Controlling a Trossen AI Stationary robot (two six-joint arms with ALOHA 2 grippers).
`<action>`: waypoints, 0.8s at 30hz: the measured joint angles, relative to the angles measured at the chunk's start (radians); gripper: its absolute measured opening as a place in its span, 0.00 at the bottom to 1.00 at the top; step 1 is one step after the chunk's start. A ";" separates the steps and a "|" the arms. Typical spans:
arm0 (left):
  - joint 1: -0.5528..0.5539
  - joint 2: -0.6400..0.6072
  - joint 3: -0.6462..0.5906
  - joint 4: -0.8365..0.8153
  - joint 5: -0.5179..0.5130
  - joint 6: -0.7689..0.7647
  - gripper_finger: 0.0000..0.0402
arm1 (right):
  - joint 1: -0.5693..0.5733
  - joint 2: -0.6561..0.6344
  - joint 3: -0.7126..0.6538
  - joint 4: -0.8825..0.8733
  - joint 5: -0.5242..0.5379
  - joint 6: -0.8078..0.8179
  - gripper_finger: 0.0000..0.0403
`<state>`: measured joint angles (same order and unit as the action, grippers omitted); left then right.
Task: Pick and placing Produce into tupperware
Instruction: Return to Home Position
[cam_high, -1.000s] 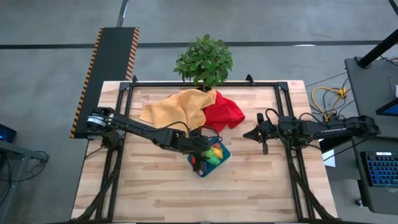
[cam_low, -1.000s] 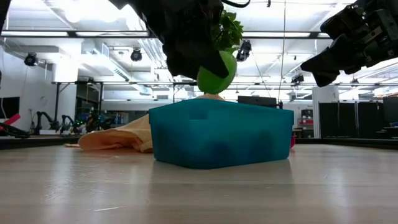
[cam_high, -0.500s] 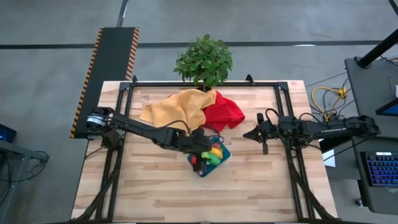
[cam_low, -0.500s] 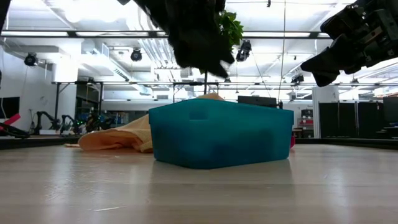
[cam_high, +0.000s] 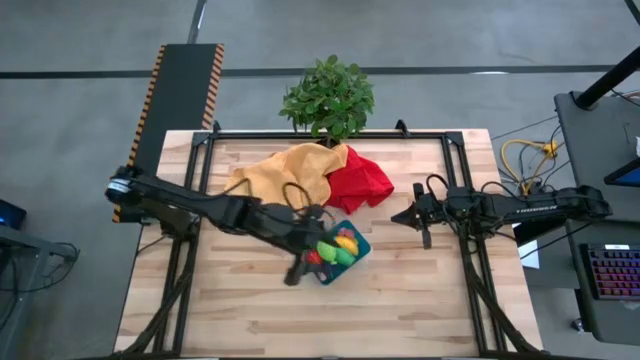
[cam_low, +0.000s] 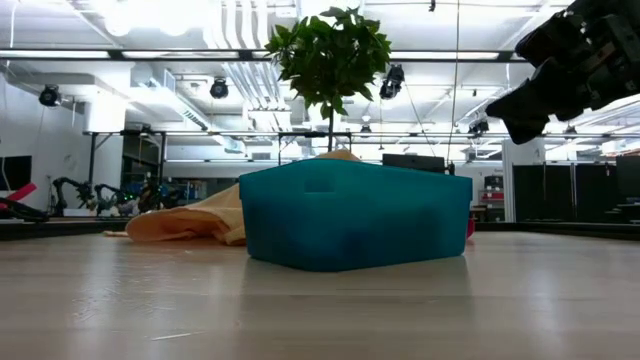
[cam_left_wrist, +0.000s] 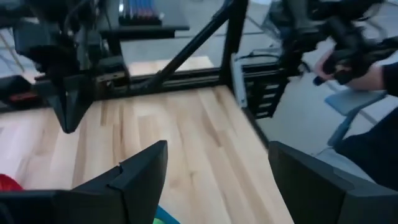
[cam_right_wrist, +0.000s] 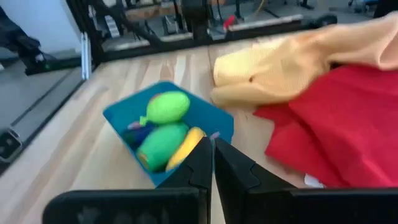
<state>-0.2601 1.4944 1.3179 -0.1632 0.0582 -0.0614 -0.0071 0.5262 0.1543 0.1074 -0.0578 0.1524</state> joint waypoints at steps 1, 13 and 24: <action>-0.009 -0.025 -0.009 -0.004 -0.001 0.003 0.66 | 0.002 -0.001 0.000 0.013 -0.001 0.002 0.02; -0.116 -0.241 -0.179 0.007 -0.249 0.067 0.66 | 0.158 -0.270 0.017 -0.082 -0.012 -0.158 0.02; -0.114 -0.301 -0.335 0.103 -0.308 0.041 0.66 | 0.175 -0.528 -0.002 -0.254 0.053 -0.217 0.02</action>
<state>-0.3744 1.1931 0.9828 -0.0599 -0.2497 -0.0203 0.1680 -0.0013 0.1524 -0.1467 -0.0052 -0.0649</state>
